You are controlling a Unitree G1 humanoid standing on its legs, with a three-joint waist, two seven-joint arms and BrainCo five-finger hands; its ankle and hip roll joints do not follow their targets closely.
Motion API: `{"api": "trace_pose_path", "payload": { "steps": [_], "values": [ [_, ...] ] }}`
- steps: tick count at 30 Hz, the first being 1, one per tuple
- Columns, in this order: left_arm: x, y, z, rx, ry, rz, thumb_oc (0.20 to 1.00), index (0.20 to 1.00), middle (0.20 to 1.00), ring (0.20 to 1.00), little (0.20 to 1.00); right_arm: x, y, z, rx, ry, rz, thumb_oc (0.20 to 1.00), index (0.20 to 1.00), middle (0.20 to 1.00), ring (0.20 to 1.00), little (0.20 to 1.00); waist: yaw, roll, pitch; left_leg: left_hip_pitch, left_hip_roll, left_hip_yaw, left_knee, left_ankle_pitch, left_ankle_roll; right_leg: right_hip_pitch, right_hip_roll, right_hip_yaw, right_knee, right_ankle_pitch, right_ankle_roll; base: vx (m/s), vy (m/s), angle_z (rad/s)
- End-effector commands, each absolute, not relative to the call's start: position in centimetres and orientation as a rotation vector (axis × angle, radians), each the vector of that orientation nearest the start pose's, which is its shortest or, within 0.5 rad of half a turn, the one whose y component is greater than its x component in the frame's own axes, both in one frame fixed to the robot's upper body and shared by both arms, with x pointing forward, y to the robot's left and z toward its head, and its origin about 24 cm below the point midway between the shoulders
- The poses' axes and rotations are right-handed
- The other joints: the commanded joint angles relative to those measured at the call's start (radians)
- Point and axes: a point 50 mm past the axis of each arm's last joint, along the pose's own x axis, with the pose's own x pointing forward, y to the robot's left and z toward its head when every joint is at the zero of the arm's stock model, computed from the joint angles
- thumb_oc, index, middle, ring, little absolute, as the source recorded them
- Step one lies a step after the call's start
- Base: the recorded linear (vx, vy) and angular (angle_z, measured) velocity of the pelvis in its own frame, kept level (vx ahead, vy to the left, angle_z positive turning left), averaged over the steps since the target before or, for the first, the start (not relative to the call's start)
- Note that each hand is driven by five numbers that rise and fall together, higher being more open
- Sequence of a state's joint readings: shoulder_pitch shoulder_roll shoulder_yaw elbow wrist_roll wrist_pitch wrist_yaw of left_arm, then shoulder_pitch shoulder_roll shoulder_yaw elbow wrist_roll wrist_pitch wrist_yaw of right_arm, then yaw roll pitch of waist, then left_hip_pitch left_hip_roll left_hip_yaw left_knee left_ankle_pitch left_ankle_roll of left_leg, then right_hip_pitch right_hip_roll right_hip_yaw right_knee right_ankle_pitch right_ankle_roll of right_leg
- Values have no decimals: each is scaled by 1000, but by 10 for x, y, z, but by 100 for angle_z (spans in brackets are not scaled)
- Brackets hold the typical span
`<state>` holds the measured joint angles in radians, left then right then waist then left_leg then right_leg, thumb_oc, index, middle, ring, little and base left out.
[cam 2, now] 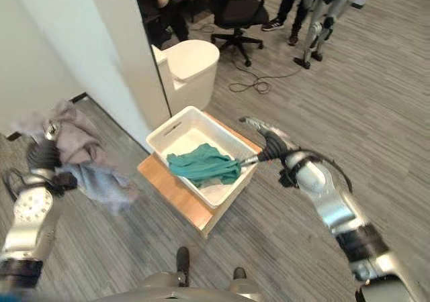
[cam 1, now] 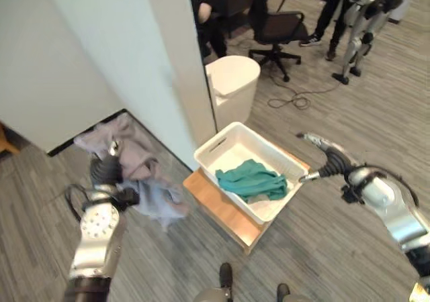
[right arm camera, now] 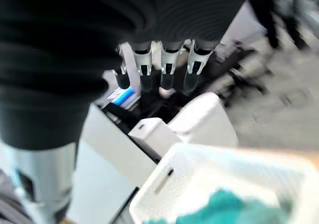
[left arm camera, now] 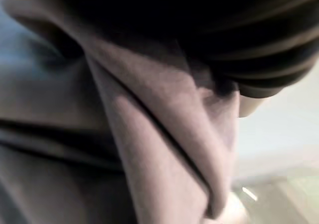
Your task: Pick up bed clothes into laundry basket.
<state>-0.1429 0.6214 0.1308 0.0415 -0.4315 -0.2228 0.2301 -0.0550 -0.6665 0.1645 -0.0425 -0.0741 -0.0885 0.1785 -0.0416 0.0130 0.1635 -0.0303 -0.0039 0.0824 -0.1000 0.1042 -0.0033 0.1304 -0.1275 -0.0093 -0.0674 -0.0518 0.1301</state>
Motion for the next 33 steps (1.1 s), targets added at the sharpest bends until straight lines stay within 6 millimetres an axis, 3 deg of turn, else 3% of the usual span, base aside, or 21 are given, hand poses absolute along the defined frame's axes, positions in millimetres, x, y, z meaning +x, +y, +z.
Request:
{"api": "trace_pose_path", "payload": {
  "steps": [1, 4, 5, 6, 13, 18, 26, 29, 33],
  "values": [
    [277, 287, 212, 197, -659, 255, 200, 200, 200, 200, 200, 259, -209, 87, -641, -117, 358, 1000, 1000, 1000, 1000, 1000, -10, -18, -48, 97, 1, 40, 13, -122, -24, -91, -48, 18, 28, 82, 57, 30, -19, -10],
    [288, 291, 247, 246, -728, 232, 200, 200, 200, 200, 200, 229, -224, 45, -525, 58, 295, 1000, 1000, 1000, 1000, 1000, -50, -2, -63, 111, 3, 53, 13, -125, -28, -88, -46, 29, 30, 83, 62, 21, -15, -8],
    [290, 290, 248, 246, -728, 227, 200, 200, 200, 200, 200, 228, -224, 44, -522, 58, 291, 1000, 1000, 1000, 1000, 1000, -46, -5, -63, 111, 3, 53, 13, -125, -28, -88, -46, 29, 30, 82, 62, 0, 0, 0],
    [293, 291, 268, 284, -760, 214, 200, 200, 200, 200, 200, 213, -234, 29, -505, 132, 245, 1000, 1000, 1000, 1000, 1000, -72, 6, -69, 116, 4, 61, 13, -126, -31, -89, -45, 35, 31, 83, 66, 17, -4, -6],
    [302, 280, 320, 391, -860, 175, 200, 200, 200, 200, 200, 191, -243, 9, -430, 217, 178, 1000, 1000, 1000, 1000, 1000, -112, 23, -78, 122, 6, 77, 13, -124, -37, -95, -40, 46, 35, 89, 74, 6, -2, -8],
    [312, 275, 346, 396, -876, 161, 200, 200, 200, 200, 200, 190, -242, 9, -394, 203, 158, 1000, 1000, 1000, 1000, 1000, -137, 35, -81, 126, 9, 94, 13, -126, -41, -100, -40, 58, 35, 97, 82, 14, -4, -6],
    [329, 278, 346, 493, -772, 168, 200, 200, 200, 200, 200, 195, -249, 24, -378, 108, 54, 1000, 1000, 1000, 1000, 1000, -164, 51, -65, 130, 9, 115, 13, -127, -39, -115, -36, 80, 44, 102, 88, 4, 15, -11],
    [338, 270, 331, 599, -691, 110, 200, 200, 200, 200, 200, 197, -265, 38, -404, 37, -69, 1000, 1000, 1000, 1000, 1000, -179, 60, -56, 129, 8, 120, 13, -129, -37, -120, -35, 88, 45, 104, 92, 8, 6, -11],
    [341, 258, 318, 664, -656, 32, 200, 200, 200, 200, 200, 198, -272, 41, -450, 29, -112, 1000, 1000, 1000, 1000, 1000, -179, 62, -53, 130, 8, 119, 13, -130, -36, -119, -38, 87, 45, 103, 93, 1, -1, -4]
  ]
}}
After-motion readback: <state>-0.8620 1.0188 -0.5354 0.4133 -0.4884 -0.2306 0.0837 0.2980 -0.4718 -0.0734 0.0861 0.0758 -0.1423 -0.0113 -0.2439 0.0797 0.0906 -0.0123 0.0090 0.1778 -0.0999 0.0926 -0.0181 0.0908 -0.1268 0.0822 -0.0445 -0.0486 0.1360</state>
